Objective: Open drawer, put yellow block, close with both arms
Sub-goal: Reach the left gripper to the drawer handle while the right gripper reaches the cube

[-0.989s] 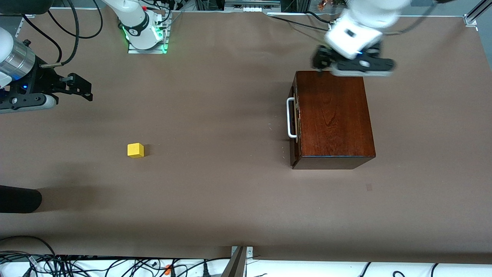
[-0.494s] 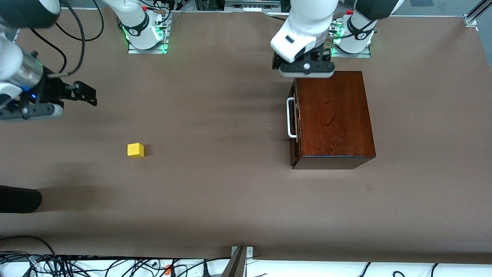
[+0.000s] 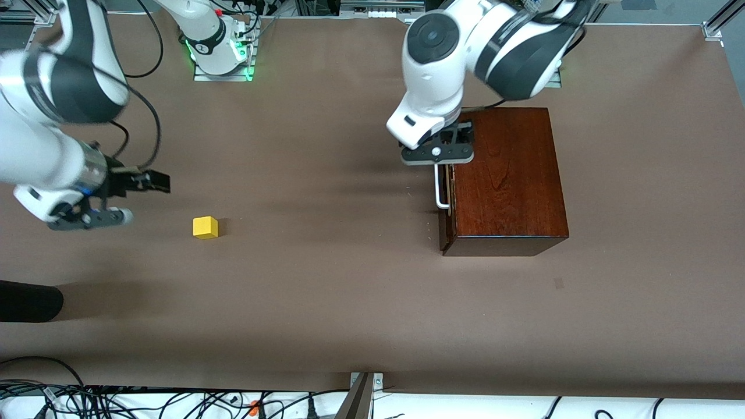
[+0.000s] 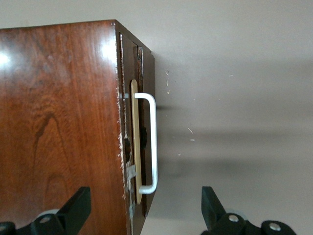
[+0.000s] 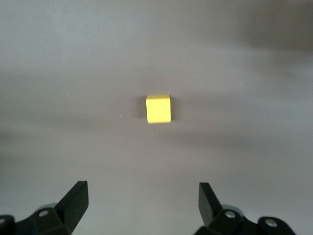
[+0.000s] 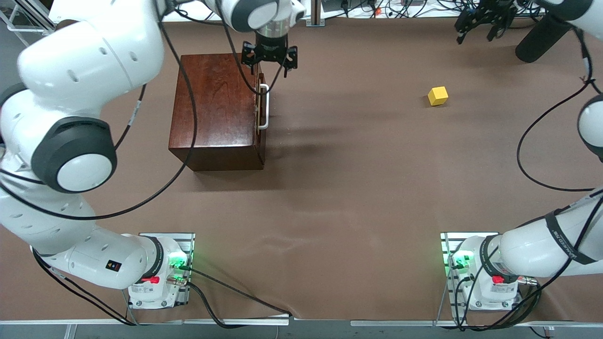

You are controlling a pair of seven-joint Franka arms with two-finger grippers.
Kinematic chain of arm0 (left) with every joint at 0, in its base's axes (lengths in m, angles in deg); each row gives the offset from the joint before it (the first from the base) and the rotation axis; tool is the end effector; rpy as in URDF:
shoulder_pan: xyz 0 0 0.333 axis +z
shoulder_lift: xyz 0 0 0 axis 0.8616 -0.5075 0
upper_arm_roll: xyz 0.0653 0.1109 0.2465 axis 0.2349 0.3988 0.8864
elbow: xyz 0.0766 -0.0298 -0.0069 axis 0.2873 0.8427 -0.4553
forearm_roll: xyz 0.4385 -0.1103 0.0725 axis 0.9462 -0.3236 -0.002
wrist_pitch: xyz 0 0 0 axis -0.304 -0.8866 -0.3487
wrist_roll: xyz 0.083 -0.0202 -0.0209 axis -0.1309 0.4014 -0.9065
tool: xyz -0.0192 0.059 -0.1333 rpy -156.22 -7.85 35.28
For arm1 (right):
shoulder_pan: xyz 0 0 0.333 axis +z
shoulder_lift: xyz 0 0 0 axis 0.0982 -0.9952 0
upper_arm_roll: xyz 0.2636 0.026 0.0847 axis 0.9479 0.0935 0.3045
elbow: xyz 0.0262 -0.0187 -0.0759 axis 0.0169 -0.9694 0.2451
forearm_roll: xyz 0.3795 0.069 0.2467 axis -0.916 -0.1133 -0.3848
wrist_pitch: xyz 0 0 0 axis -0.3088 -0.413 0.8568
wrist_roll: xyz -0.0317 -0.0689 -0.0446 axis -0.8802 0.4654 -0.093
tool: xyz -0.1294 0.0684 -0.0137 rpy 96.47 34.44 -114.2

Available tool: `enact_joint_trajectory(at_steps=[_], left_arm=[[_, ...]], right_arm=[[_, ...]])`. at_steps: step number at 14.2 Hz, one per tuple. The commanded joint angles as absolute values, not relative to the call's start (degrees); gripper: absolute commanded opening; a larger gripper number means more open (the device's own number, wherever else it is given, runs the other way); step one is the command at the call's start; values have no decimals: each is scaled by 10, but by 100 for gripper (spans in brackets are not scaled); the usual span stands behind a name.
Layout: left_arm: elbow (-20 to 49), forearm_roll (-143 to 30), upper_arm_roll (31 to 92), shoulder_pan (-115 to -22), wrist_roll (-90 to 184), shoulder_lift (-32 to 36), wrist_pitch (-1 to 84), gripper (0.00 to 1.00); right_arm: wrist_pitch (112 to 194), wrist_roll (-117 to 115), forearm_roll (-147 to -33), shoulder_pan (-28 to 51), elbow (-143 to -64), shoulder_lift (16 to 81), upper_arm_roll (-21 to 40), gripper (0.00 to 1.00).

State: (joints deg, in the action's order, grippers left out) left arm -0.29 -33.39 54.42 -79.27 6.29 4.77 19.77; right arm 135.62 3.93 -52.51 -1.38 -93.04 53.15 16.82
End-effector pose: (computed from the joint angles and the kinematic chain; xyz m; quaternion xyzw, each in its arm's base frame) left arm 0.5326 -0.4468 0.3621 -0.9956 -0.0031 0.0330 0.0876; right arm 0.6829 0.0717 0.3561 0.9952 0.0541 -0.0814 0.0009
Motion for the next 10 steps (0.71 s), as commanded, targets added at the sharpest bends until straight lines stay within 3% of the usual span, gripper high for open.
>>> enact_joint_trajectory(at_steps=[1,5,10], left_arm=[[7,-291,545,-806,39,21,222,100],[8,-249,545,-807,37,-27,241,100],[12,-224,547,-811,13,-64,265,100]], right_arm=[[1423,44,-527,-12,-953,493,170,100],[1536,48,-528,-12,-996,443,170,100],[1641,48,-527,-13,-1082,442,169,100]])
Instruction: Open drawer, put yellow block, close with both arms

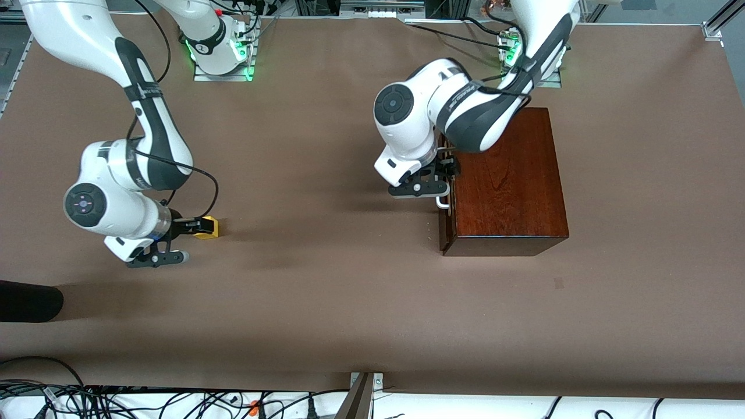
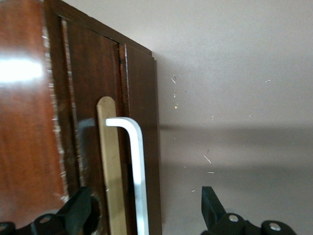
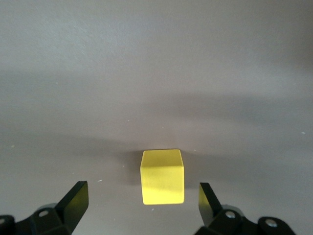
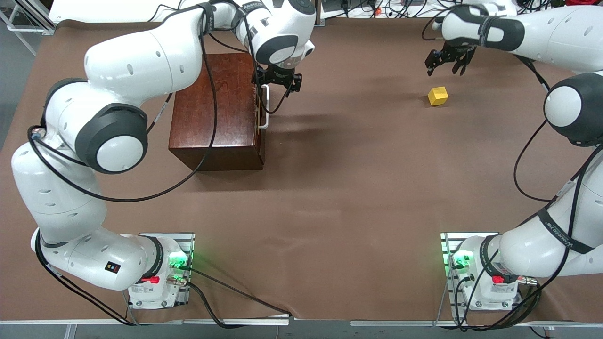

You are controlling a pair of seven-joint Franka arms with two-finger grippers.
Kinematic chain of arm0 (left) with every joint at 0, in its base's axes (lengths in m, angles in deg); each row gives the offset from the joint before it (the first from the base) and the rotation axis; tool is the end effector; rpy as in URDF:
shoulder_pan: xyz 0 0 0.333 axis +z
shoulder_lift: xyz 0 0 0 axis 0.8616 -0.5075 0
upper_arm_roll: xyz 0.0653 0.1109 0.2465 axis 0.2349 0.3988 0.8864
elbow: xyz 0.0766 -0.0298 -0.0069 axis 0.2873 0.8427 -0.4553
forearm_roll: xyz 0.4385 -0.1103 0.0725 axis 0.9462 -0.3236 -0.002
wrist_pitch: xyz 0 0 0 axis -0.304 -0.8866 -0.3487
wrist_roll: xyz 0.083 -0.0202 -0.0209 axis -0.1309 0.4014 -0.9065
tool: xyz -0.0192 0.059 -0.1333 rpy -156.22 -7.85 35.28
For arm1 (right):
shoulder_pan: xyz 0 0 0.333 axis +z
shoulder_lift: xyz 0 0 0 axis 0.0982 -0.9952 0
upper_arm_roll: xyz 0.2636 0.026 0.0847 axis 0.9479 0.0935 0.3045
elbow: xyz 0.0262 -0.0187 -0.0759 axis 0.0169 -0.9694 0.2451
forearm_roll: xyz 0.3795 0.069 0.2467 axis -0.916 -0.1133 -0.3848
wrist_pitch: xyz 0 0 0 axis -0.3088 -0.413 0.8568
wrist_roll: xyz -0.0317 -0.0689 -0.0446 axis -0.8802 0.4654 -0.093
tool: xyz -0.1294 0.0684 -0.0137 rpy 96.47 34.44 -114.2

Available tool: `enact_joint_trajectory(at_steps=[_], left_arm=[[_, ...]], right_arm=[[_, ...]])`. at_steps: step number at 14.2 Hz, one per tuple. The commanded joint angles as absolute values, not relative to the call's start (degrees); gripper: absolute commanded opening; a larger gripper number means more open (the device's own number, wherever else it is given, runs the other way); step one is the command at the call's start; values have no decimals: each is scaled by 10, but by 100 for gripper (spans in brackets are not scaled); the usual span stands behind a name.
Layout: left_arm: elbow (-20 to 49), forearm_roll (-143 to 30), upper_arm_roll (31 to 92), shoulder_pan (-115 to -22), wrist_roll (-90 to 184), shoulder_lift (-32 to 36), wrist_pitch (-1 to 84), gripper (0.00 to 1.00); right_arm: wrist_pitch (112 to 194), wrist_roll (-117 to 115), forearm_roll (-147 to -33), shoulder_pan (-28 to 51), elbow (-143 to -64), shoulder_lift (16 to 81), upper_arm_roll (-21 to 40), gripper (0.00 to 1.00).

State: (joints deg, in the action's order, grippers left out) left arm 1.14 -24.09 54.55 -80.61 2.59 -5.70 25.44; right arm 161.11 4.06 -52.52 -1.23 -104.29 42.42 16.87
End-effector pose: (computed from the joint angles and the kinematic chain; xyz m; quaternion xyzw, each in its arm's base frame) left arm 0.5375 -0.4525 0.2364 -0.9890 0.0103 0.0305 0.1444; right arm 0.6801 0.0754 0.1584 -0.9972 -0.0542 0.0510 0.0041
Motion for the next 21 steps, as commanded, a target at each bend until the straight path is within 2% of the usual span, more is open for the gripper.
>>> enact_joint_trajectory(at_steps=[1,6,11,14,18,19,21], left_arm=[[12,-224,549,-811,13,-67,269,100],[12,-195,550,-811,4,-85,269,100],[11,-178,549,-816,-30,-102,274,100],[8,-164,550,-831,-54,-113,277,100],[6,-158,550,-835,-62,-121,281,100],[5,-158,550,-837,-62,-121,281,100],[4,-158,550,-840,-63,-121,281,100]], right_arm=[[1653,47,-526,-13,-1092,442,169,100],[1728,38,-520,-16,-1140,434,165,100],[1747,38,-520,-19,-1141,413,165,98],[1747,39,-521,-19,-1141,409,165,87],[1747,39,-521,-19,-1141,408,165,79],[1746,39,-521,-19,-1141,408,165,75],[1745,39,-521,-19,-1140,409,165,55]])
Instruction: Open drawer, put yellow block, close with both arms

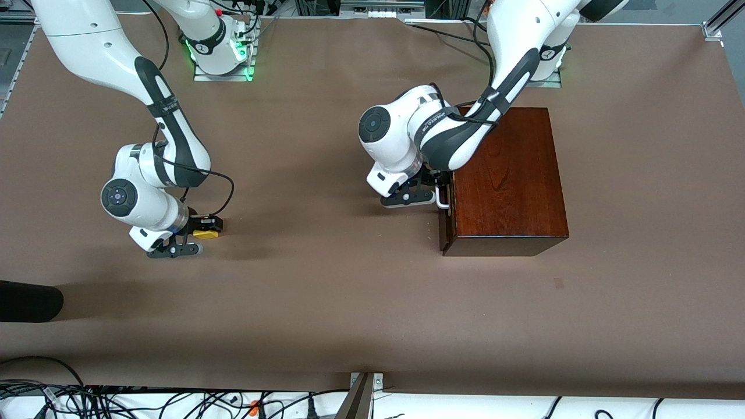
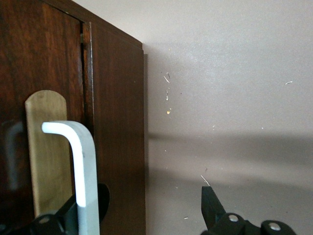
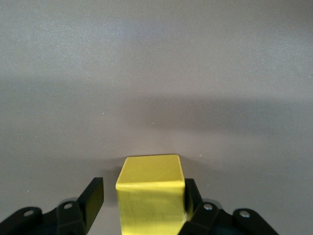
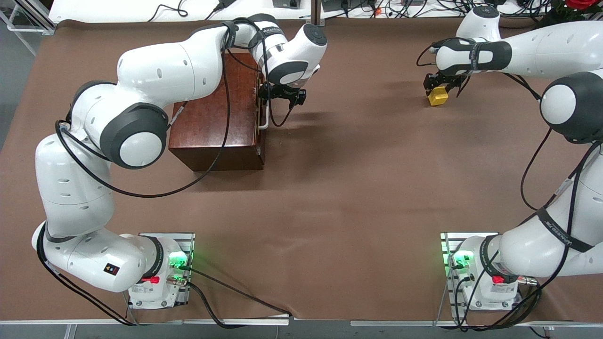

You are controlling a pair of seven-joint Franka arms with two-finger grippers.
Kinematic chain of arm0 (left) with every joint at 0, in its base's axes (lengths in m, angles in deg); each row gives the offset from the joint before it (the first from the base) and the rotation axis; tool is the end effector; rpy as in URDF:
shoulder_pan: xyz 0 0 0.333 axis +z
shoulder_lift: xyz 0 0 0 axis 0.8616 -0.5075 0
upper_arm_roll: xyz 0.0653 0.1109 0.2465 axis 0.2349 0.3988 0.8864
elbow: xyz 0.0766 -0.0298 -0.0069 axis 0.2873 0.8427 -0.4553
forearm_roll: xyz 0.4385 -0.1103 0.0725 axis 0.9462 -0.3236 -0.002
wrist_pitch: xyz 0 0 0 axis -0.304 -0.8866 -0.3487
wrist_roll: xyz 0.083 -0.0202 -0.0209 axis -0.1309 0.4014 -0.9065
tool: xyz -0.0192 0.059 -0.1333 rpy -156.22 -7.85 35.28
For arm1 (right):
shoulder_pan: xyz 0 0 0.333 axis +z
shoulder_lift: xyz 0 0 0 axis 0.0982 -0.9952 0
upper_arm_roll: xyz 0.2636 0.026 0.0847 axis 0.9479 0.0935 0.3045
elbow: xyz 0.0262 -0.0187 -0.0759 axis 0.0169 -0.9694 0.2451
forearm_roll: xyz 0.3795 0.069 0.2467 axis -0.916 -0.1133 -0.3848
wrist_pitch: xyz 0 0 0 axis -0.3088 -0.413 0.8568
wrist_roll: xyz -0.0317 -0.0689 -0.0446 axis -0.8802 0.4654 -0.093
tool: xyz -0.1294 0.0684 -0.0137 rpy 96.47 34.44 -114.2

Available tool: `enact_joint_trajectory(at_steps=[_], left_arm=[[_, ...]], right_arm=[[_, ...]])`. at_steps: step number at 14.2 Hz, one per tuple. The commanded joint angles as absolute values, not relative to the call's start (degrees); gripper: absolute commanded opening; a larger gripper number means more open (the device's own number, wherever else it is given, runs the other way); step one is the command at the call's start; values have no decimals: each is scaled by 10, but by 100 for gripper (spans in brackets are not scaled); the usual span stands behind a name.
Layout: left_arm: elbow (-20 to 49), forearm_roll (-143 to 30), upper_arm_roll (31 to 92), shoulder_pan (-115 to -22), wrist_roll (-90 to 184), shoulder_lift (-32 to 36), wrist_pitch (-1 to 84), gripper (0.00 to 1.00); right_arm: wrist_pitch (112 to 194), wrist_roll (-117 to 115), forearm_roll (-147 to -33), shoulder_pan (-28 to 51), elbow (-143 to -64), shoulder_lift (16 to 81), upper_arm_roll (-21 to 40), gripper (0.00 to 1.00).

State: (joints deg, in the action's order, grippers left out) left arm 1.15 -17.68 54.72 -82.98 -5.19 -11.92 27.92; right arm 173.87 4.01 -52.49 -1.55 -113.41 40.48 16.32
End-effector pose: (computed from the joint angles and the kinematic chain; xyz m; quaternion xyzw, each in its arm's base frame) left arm 0.5218 -0.4658 0.1676 -0.9834 -0.0086 0.0111 0.1811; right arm 0.6428 0.0626 0.0803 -0.9982 -0.0479 0.0362 0.0033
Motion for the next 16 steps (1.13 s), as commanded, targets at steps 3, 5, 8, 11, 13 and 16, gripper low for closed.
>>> enact_joint_trajectory(at_steps=[3,5,8,11,13,16], left_arm=[[3,-158,550,-843,-63,-122,286,100],[3,-158,549,-843,-65,-122,287,100],[1,-163,549,-863,-88,-129,287,100],[-26,-165,550,-881,-109,-148,293,100],[-42,-166,550,-894,-110,-157,294,100],[-75,-169,550,-910,-111,-170,294,100]], right_arm=[[1741,38,-521,-19,-1136,412,165,24],[1741,37,-521,-19,-1134,416,165,18],[1722,35,-521,-19,-1121,433,165,18],[1625,35,-520,-19,-1057,442,166,18],[1566,33,-520,-18,-1014,442,166,19],[1493,33,-524,-18,-967,451,170,19]])
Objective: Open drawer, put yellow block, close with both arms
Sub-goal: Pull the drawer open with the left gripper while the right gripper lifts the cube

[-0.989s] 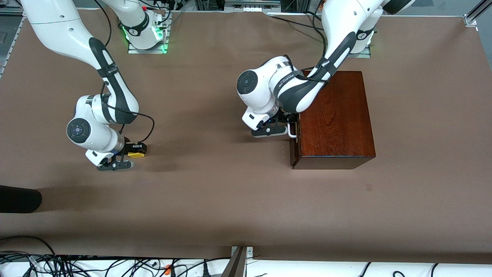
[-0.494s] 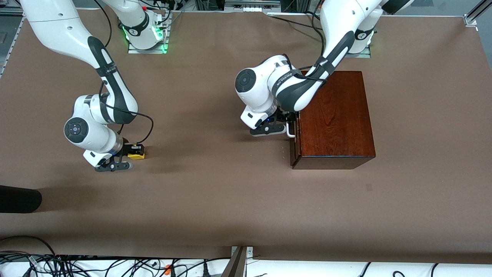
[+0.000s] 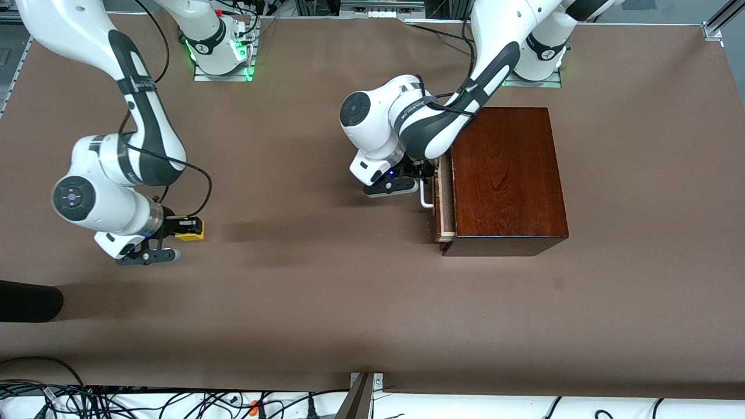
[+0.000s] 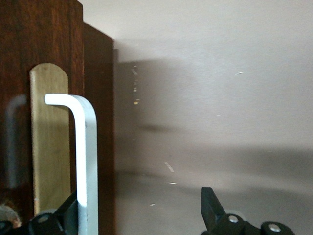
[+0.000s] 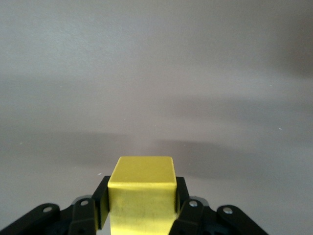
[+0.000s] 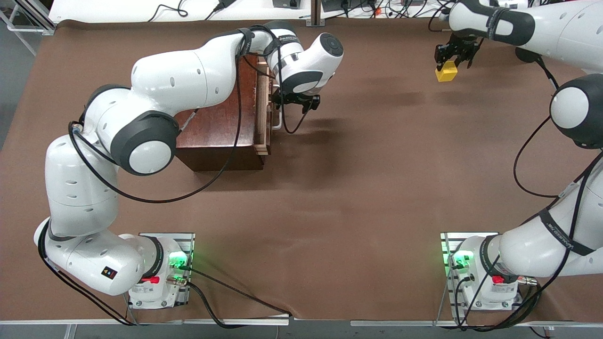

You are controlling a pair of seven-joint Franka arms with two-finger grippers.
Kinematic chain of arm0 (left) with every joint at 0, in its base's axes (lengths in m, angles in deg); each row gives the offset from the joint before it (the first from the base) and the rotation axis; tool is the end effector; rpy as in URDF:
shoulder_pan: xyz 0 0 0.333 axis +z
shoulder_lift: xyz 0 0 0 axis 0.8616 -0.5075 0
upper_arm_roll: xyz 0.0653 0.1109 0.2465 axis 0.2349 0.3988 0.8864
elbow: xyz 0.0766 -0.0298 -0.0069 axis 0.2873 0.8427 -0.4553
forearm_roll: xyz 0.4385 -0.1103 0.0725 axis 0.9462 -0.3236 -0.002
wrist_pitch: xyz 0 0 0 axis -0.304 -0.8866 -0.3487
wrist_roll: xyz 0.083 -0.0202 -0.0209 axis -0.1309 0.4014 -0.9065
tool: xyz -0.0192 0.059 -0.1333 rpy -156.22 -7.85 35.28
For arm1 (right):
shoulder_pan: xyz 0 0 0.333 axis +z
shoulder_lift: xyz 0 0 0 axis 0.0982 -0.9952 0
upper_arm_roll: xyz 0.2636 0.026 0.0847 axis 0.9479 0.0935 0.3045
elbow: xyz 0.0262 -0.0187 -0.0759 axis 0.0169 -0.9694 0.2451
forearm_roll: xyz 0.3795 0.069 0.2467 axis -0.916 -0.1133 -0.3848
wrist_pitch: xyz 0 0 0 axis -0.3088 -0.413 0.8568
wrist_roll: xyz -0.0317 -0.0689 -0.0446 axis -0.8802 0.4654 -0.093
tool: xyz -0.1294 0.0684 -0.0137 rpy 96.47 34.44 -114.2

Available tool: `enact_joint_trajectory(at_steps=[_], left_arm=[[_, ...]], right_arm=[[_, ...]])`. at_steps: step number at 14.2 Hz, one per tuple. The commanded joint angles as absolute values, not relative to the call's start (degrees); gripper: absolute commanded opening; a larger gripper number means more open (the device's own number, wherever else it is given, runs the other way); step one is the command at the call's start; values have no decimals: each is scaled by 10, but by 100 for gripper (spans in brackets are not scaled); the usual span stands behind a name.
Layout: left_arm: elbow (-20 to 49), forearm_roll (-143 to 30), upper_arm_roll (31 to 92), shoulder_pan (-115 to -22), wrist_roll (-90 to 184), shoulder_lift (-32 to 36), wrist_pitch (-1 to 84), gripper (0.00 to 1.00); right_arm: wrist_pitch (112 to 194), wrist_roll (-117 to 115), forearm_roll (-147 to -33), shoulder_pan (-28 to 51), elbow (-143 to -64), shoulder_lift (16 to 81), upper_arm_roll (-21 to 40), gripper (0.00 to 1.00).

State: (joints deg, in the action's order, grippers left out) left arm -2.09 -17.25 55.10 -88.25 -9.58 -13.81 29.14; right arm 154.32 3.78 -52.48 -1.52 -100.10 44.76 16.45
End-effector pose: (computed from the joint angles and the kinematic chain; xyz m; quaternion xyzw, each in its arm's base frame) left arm 0.4948 -0.5177 0.1712 -0.9864 -0.0096 -0.0149 0.1635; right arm 0.6943 0.0677 0.2135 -0.9973 -0.0511 0.0532 0.0017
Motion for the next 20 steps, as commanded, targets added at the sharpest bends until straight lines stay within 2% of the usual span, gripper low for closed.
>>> enact_joint_trajectory(at_steps=[1,4,7,14,20], left_arm=[[-90,-170,550,-916,-111,-177,293,100],[-122,-170,550,-929,-117,-197,293,100],[-157,-171,549,-944,-125,-218,293,100],[-224,-179,549,-970,-136,-252,294,100],[-225,-180,548,-975,-148,-245,323,100]], right_arm=[[1462,30,-524,-17,-942,451,172,19],[1378,-15,-529,-15,-868,451,172,18],[1336,-23,-529,-13,-832,451,172,19],[1331,-36,-537,-14,-828,451,171,19],[1330,-37,-537,-14,-828,451,171,19]])
